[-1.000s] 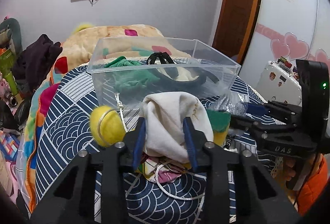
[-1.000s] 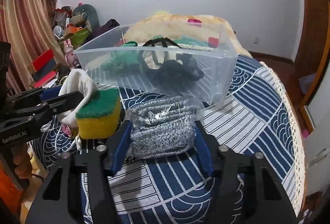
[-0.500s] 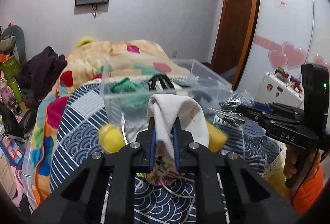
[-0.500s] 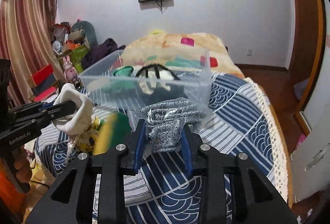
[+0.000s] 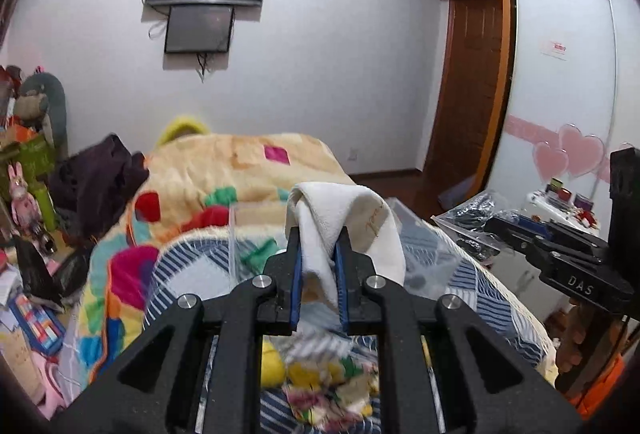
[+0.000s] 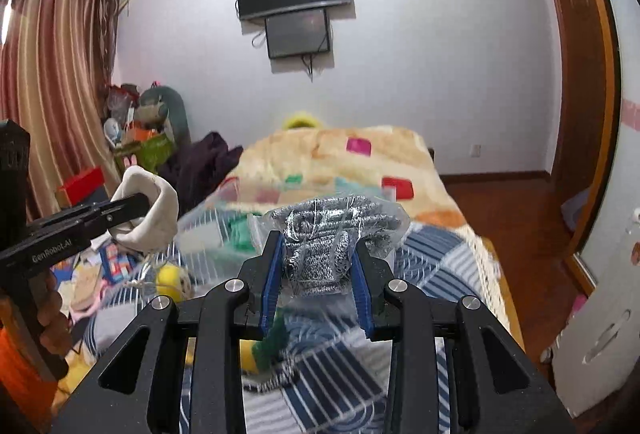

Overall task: Organize soft objects
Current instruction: 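Release the sock into the box with the left tool while the right tool releases the pouch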

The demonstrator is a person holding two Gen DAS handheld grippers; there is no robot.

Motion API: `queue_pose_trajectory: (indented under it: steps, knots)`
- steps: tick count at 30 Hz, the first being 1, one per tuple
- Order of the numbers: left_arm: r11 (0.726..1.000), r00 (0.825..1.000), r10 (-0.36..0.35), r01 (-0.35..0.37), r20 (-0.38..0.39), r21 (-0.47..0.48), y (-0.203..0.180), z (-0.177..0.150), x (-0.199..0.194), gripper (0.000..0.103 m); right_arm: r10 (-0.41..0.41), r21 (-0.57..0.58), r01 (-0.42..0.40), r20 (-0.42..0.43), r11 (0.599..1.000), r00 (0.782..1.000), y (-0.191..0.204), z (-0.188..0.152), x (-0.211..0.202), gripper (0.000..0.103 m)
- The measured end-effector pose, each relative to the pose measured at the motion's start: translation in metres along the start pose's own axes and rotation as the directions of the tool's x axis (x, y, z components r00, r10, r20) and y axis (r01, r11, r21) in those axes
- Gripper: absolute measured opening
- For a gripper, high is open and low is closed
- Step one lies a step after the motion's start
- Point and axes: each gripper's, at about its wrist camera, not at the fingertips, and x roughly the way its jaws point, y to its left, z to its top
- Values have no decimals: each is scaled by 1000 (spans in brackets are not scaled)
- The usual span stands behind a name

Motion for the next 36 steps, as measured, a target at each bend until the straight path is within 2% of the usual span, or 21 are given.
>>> queue_pose_trajectory:
  steps: [4, 10, 15, 21, 27, 31, 34, 36]
  knots:
    - [1000, 1000, 23, -23, 17, 8, -2, 12, 9, 14, 6, 5, -6, 25, 1000, 1000, 4, 11, 10, 29]
    - [999, 999, 39, -39, 5, 22, -4, 18, 28, 14, 1, -7, -1, 6, 1000, 1000, 12, 16, 34, 29]
    - [999, 997, 50, -50, -67, 5, 2, 15, 60, 14, -11, -11, 10, -53, 1000, 999, 12, 11, 56, 29]
    - [996, 980, 75, -82, -183, -31, 16, 2, 100, 14, -24, -10, 23, -149, 1000, 989, 7, -4, 80, 29]
    - [995, 961, 102, -101, -259, 16, 10, -11, 122, 14, -22, 4, 23, -221, 1000, 975, 0, -11, 96, 30]
    - [993, 955, 113, -103, -274, 52, 3, -15, 124, 14, -17, 13, 21, -251, 1000, 968, -2, -15, 100, 30]
    - [992, 953, 117, -101, -280, 69, -1, -17, 123, 23, -20, 4, 22, -255, 1000, 967, -1, -16, 98, 32]
    - [992, 954, 117, -99, -275, 80, -4, -18, 119, 33, -29, -6, 29, -252, 1000, 967, 0, -16, 95, 32]
